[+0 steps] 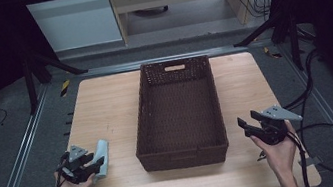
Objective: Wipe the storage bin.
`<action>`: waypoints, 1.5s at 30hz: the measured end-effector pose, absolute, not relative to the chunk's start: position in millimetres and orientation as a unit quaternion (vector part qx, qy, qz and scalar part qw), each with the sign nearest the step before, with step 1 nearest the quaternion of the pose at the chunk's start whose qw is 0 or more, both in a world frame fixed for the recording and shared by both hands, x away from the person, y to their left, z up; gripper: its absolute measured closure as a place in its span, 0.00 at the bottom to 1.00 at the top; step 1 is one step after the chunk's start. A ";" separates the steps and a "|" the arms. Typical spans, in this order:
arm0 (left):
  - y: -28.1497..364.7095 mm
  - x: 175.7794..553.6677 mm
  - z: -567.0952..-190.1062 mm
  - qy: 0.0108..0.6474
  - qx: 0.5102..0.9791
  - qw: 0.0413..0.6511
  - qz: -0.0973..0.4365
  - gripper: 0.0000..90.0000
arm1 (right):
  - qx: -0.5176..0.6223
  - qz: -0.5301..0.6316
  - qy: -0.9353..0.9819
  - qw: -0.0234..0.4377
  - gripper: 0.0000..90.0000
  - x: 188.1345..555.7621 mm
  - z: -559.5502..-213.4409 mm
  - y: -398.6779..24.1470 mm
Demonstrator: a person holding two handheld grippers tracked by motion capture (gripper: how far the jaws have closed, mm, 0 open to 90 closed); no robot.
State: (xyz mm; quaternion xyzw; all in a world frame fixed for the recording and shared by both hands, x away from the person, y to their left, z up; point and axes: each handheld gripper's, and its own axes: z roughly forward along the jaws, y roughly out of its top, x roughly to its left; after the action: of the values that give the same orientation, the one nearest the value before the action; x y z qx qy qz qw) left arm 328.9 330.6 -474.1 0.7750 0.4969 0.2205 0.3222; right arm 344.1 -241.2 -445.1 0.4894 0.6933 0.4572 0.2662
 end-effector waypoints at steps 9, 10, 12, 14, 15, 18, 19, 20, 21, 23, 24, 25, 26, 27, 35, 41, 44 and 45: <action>328.5 322.9 -450.2 0.492 0.743 0.390 0.231 0.42 | 0.455 0.491 0.702 0.243 0.57 341.2 -424.6 -227.1; 326.8 322.4 -446.8 0.491 0.740 0.398 0.231 0.41 | 0.453 0.493 0.704 0.239 0.58 341.4 -423.8 -225.3; 322.8 321.6 -441.9 0.491 0.735 0.406 0.232 0.39 | 0.450 0.495 0.705 0.234 0.60 342.3 -422.4 -221.8; 316.8 321.4 -437.9 0.486 0.736 0.414 0.228 0.37 | 0.447 0.497 0.708 0.227 0.60 343.5 -421.2 -218.1; 314.8 321.6 -436.5 0.482 0.738 0.414 0.228 0.36 | 0.445 0.495 0.711 0.225 0.60 344.1 -420.4 -216.4; 306.4 324.2 -429.4 0.470 0.745 0.414 0.232 0.35 | 0.443 0.497 0.713 0.219 0.60 346.6 -418.5 -211.6; 303.2 325.1 -427.1 0.466 0.745 0.417 0.232 0.35 | 0.442 0.495 0.716 0.217 0.60 347.9 -418.0 -209.5; 300.2 326.4 -424.7 0.463 0.745 0.420 0.232 0.35 | 0.440 0.494 0.719 0.214 0.60 349.1 -417.3 -207.3; 296.2 328.4 -421.4 0.460 0.745 0.425 0.230 0.35 | 0.439 0.494 0.720 0.212 0.60 350.5 -416.4 -205.0; 289.7 331.5 -417.2 0.455 0.744 0.434 0.226 0.35 | 0.436 0.494 0.723 0.208 0.59 353.2 -414.3 -200.4; 285.5 333.3 -414.9 0.454 0.743 0.437 0.226 0.35 | 0.436 0.494 0.724 0.207 0.58 355.0 -413.6 -198.1; 280.4 335.1 -413.1 0.449 0.743 0.444 0.220 0.36 | 0.436 0.490 0.726 0.205 0.58 357.1 -413.2 -195.7; 275.5 336.6 -411.4 0.446 0.743 0.448 0.219 0.36 | 0.436 0.486 0.729 0.203 0.57 358.9 -413.2 -193.2; 270.7 337.9 -410.1 0.444 0.742 0.453 0.217 0.36 | 0.436 0.483 0.731 0.204 0.56 360.4 -413.5 -190.6; 242.8 345.4 -409.6 0.430 0.751 0.458 0.204 0.38 | 0.443 0.455 0.745 0.204 0.54 366.0 -427.4 -183.4; 227.9 350.2 -418.2 0.422 0.757 0.465 0.184 0.41 | 0.441 0.455 0.748 0.198 0.57 369.8 -435.4 -179.1; 221.3 351.4 -422.2 0.412 0.766 0.460 0.178 0.45 | 0.440 0.451 0.749 0.205 0.61 370.9 -438.6 -175.5; 219.2 351.7 -423.3 0.409 0.768 0.459 0.178 0.46 | 0.442 0.451 0.748 0.205 0.62 371.2 -438.8 -175.4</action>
State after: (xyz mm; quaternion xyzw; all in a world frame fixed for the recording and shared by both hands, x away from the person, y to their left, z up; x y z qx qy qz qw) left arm 351.7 219.2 -423.3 0.7681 0.4089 0.1785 0.4593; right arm 371.2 -175.4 -438.8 0.4418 0.7482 0.4506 0.2048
